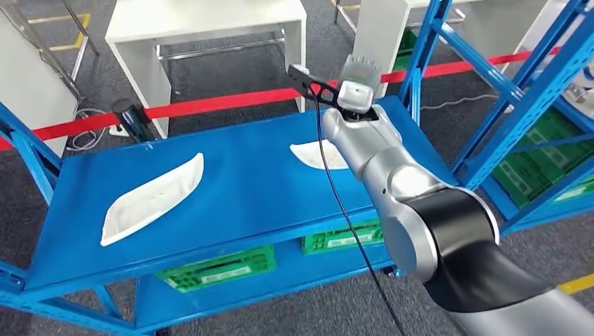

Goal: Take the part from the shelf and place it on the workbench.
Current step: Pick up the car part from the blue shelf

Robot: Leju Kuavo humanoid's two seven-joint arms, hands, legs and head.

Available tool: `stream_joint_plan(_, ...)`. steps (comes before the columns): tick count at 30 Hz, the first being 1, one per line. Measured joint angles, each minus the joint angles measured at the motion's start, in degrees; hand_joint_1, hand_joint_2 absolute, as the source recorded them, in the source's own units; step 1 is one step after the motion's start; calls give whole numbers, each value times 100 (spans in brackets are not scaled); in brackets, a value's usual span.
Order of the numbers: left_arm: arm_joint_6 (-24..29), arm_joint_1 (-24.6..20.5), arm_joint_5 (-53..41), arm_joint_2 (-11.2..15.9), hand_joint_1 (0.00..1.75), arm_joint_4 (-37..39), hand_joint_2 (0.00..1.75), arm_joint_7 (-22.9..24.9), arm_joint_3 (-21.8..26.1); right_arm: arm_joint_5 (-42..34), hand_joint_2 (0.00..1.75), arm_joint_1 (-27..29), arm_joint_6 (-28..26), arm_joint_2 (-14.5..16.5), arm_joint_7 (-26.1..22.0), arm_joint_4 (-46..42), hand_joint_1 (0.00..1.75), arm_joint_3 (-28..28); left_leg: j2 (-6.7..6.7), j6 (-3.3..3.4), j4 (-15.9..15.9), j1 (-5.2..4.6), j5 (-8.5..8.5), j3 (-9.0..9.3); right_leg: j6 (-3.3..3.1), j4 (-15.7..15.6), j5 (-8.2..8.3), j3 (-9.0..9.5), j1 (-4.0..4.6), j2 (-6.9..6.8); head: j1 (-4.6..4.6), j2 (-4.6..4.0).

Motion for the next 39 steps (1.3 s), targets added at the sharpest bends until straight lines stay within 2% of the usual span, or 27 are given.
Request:
stream_joint_plan(1,0,-5,0,-1,0,0,0,4,0,1,175,-18,-1,4,5,0,0,1,0,6,20,-12,-12,-12,-37,-20,-37,26,13,7,7,0)
stream_joint_plan(3,0,-11,-1,-7,0,1,0,8,0,0,175,-47,1,18,11,-3,0,3,7,70,22,-21,-15,-1,-104,-50,-36,48,18,24,11,0)
stream_joint_plan(4,0,-13,-1,-10,0,1,0,10,0,0,175,-68,1,18,13,-4,0,3,13,104,7,-24,-8,14,-114,-47,-37,51,24,33,13,0)
stream_joint_plan(5,0,-19,-2,-12,0,1,0,11,0,-1,175,-98,2,17,13,-4,0,3,22,109,-9,-25,-6,32,-126,-48,-36,54,28,43,12,0)
stream_joint_plan(8,0,-41,-6,-14,0,-1,0,11,0,-4,175,-172,6,16,14,-4,0,3,40,86,-49,-23,7,73,-163,-47,-42,70,37,56,12,0)
stream_joint_plan(10,0,-46,-7,-17,0,-1,0,13,0,-7,175,-201,9,15,14,-4,0,3,42,35,-67,-21,17,84,-176,-47,-43,74,40,56,11,0)
stream_joint_plan(12,0,-46,-7,-23,0,-1,0,14,0,-7,175,-217,10,15,14,-4,0,3,43,-47,-78,-17,21,88,-181,-46,-44,73,43,55,12,0)
stream_joint_plan(14,0,-46,-8,-30,0,1,0,16,0,-14,175,-221,12,15,12,-4,0,3,43,-93,-80,-13,21,88,-183,-46,-44,75,45,54,13,0)
stream_joint_plan(17,0,-47,-14,-37,0,0,0,37,-1,-45,175,-223,4,16,-93,-4,0,3,42,-98,-76,-18,19,84,-182,-50,-42,82,46,53,14,0)
stream_joint_plan(22,0,-91,-56,-53,0,-1,0,115,-6,-68,175,-199,-59,126,-607,-4,0,3,42,-97,-69,-37,15,78,-167,-70,-33,91,37,53,14,0)
stream_joint_plan(32,0,-169,8,-71,0,-9,0,210,-13,-10,175,83,-162,662,-1469,-5,0,81,41,-90,-65,-38,11,77,-148,-110,-22,117,36,46,14,0)
stream_joint_plan(39,0,-180,73,-74,0,-12,0,227,-12,-75,175,302,-193,996,-1736,-28,0,256,38,-89,-65,-38,10,76,-146,-121,-22,126,37,42,15,0)
